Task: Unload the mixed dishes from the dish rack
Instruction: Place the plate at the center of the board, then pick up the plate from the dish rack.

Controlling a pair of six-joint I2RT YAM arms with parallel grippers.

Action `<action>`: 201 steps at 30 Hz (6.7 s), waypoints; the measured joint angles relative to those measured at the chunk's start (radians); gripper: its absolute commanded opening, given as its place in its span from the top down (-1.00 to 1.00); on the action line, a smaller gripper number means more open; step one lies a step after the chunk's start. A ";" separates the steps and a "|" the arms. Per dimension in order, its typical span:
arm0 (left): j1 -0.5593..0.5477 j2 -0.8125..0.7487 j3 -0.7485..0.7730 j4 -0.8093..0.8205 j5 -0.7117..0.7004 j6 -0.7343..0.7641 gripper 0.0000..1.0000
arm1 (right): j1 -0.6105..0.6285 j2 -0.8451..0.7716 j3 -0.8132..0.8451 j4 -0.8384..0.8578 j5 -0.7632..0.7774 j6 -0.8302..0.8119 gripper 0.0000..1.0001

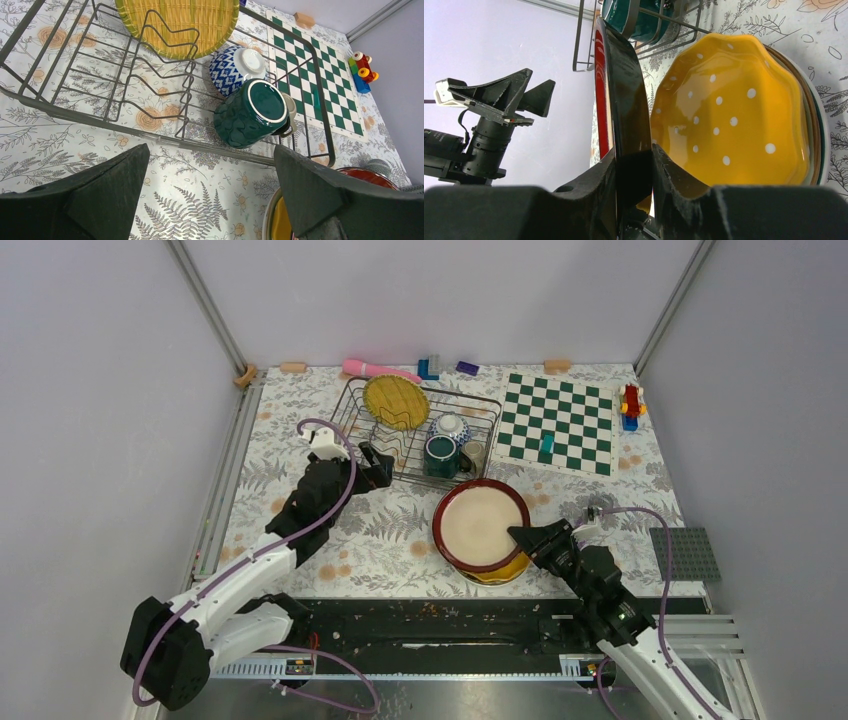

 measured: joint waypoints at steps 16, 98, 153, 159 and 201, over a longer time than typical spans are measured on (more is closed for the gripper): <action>-0.005 0.011 0.022 -0.009 -0.014 0.002 -0.98 | 0.000 0.000 0.056 -0.201 0.045 0.025 1.00; -0.019 0.128 0.112 -0.062 -0.043 0.056 -0.98 | 0.000 0.173 0.210 -0.430 0.152 -0.114 -0.41; 0.365 1.244 1.542 -0.827 0.695 1.493 -0.29 | 0.000 0.244 0.326 -0.420 0.146 -0.435 -0.99; 0.365 1.276 1.542 -0.795 0.686 1.499 -0.18 | 0.000 0.262 0.341 -0.417 0.147 -0.436 -0.99; 0.327 1.151 1.366 -0.839 0.589 1.727 1.00 | 0.000 0.200 0.342 -0.415 0.150 -0.439 -0.97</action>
